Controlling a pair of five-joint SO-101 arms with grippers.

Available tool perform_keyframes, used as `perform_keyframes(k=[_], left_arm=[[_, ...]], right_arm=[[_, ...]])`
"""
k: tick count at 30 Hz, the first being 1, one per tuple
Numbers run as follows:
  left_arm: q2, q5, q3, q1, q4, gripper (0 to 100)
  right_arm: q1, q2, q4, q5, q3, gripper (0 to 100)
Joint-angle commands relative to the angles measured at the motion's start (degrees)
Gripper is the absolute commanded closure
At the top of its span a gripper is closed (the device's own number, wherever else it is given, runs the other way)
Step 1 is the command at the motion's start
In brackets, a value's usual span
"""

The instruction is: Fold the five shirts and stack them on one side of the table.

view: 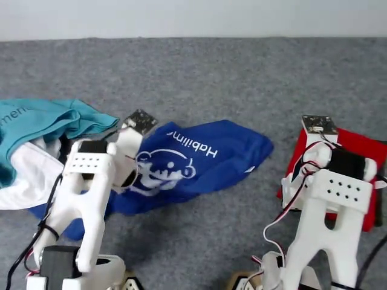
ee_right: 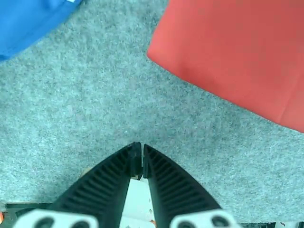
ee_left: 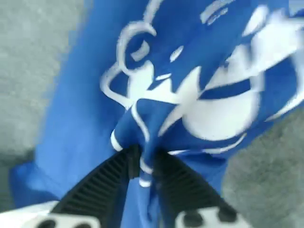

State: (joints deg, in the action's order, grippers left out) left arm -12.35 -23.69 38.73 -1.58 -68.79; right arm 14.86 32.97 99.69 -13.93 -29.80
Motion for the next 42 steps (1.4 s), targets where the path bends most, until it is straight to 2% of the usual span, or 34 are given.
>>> perform_keyframes(k=[1,5,12,15,19,22,26,31,42], left_arm=[[-2.4,-0.9,-8.9,-0.7,-2.1,99],[-1.8,-0.7,-16.5,-1.7,-0.9,99],[1.6,-0.6,-14.7,-3.6,17.9,98],[7.9,-0.6,-15.5,-5.3,20.9,98],[14.9,1.1,-19.6,-9.5,20.6,86],[14.9,4.7,-25.1,-12.6,15.0,80],[13.5,2.5,-33.9,-11.7,1.9,80],[9.1,0.4,-39.0,-4.8,-10.9,80],[0.6,2.3,-37.9,12.2,-26.1,80]], right_arm=[[-0.5,2.2,1.2,0.5,0.3,99.0],[-0.5,2.2,1.2,0.5,0.3,99.0],[-0.5,2.2,1.2,0.5,0.2,99.0],[-0.5,2.2,1.2,0.5,0.2,99.0],[-0.5,2.2,1.2,0.5,0.2,99.0],[-0.5,2.2,1.2,0.5,0.2,99.0],[-0.6,1.8,1.2,0.5,0.2,99.0],[-0.6,1.7,0.7,0.5,0.2,99.0],[-0.6,1.7,0.7,0.5,0.2,99.0]])
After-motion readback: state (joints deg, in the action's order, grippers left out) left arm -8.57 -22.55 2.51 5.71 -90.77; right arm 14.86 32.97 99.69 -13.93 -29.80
